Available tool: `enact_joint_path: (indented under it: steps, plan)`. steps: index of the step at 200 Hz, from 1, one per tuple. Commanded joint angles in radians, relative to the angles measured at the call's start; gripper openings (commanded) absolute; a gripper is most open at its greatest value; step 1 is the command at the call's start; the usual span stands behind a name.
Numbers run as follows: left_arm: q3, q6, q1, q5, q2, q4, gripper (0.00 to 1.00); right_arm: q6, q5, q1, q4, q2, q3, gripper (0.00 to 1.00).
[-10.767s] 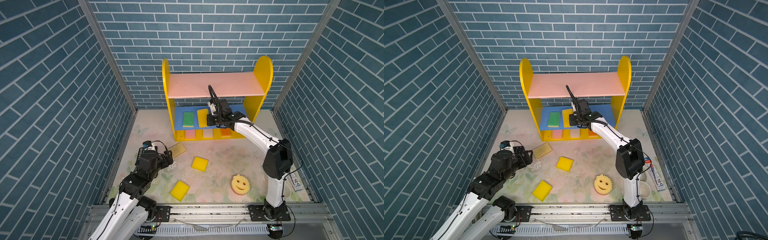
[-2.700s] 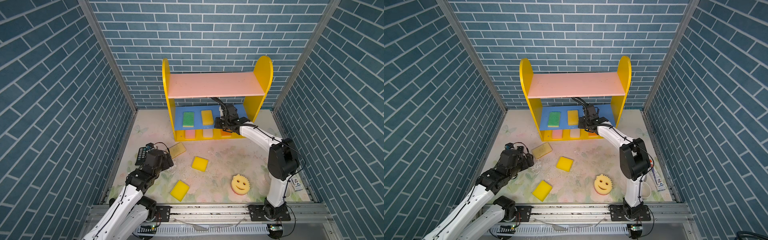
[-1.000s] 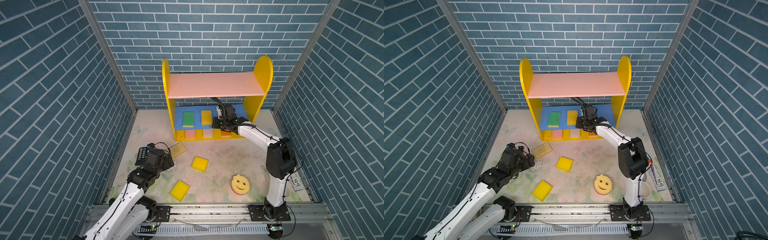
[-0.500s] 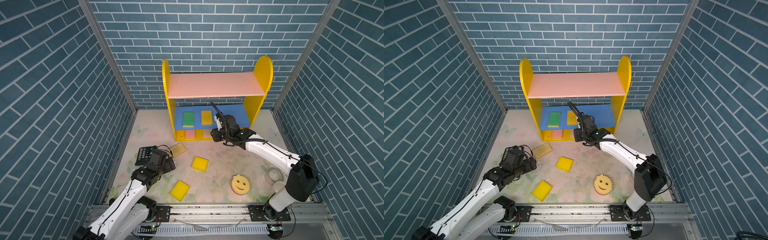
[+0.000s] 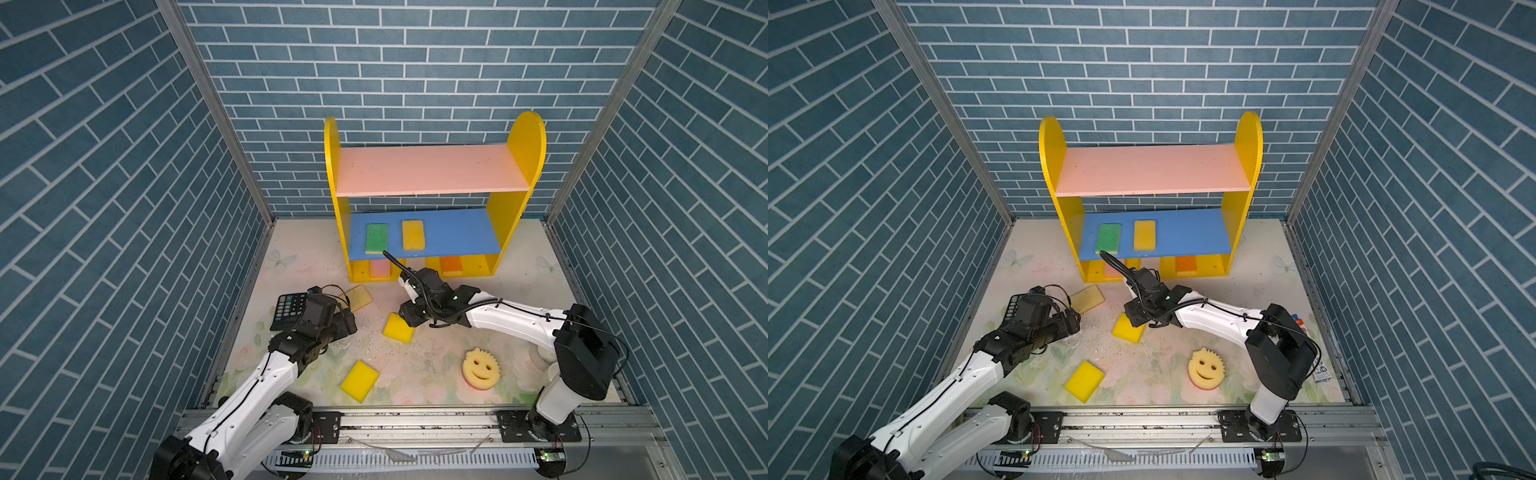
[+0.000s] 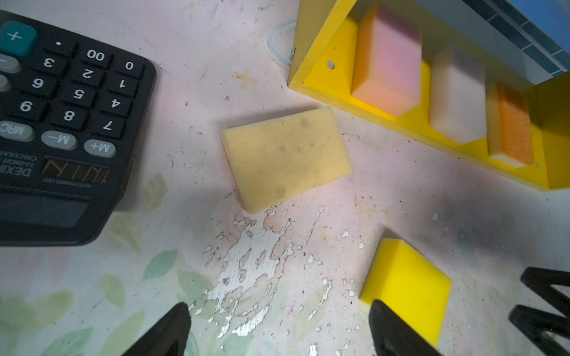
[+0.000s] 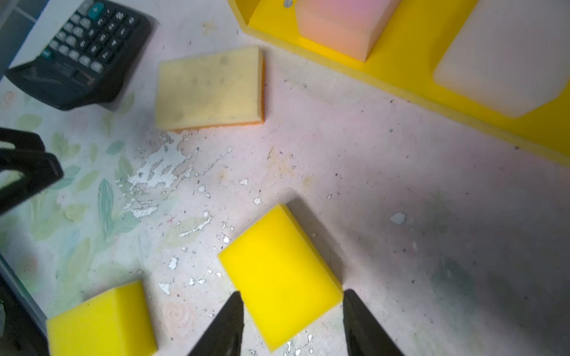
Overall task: Place and organize the cleaning sponges onto the shelf
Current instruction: 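Move the right gripper down to the bright yellow sponge on the table, then grasp the bright yellow sponge with the right gripper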
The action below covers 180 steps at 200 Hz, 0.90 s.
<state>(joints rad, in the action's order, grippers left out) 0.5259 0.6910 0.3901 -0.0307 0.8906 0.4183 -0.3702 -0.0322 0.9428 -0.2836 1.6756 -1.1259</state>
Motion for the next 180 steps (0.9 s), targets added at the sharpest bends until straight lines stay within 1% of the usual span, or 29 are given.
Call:
enact_joint_path:
  steps: [1,38,60,64,94,104,123,133,164,171,180]
  plan:
    - [-0.016,0.017,-0.006,0.014,0.012,-0.026,0.92,-0.021,-0.038,-0.001,0.052,0.026,0.054,0.57]
    - [-0.022,0.043,-0.005,0.031,0.03,-0.043,0.9,-0.003,-0.049,-0.009,0.063,0.079,0.078,0.61]
    - [-0.021,0.043,-0.005,0.029,0.026,-0.032,0.9,-0.021,-0.049,-0.032,0.104,0.101,0.097,0.63]
    - [-0.021,0.043,-0.006,0.028,0.027,-0.03,0.9,-0.027,-0.08,-0.037,0.113,0.105,0.102,0.63]
    - [-0.012,0.038,-0.006,0.018,0.032,-0.026,0.9,-0.063,-0.136,-0.069,0.176,0.133,0.126,0.64]
    - [-0.013,0.039,-0.005,0.02,0.037,-0.032,0.9,-0.068,-0.147,-0.07,0.184,0.148,0.126,0.63]
    - [-0.007,0.042,-0.007,0.028,0.053,-0.04,0.9,-0.086,-0.175,-0.072,0.202,0.165,0.126,0.53]
    - [-0.004,0.041,-0.005,0.029,0.061,-0.044,0.9,-0.101,-0.186,-0.072,0.225,0.167,0.136,0.44]
    - [0.003,0.034,-0.005,0.033,0.083,-0.053,0.9,-0.147,-0.195,-0.077,0.278,0.154,0.169,0.27]
    - [0.007,0.033,-0.005,0.036,0.087,-0.056,0.9,-0.157,-0.193,-0.079,0.283,0.146,0.174,0.21]
    - [0.012,0.031,-0.005,0.041,0.094,-0.057,0.9,-0.17,-0.192,-0.082,0.288,0.129,0.187,0.1]
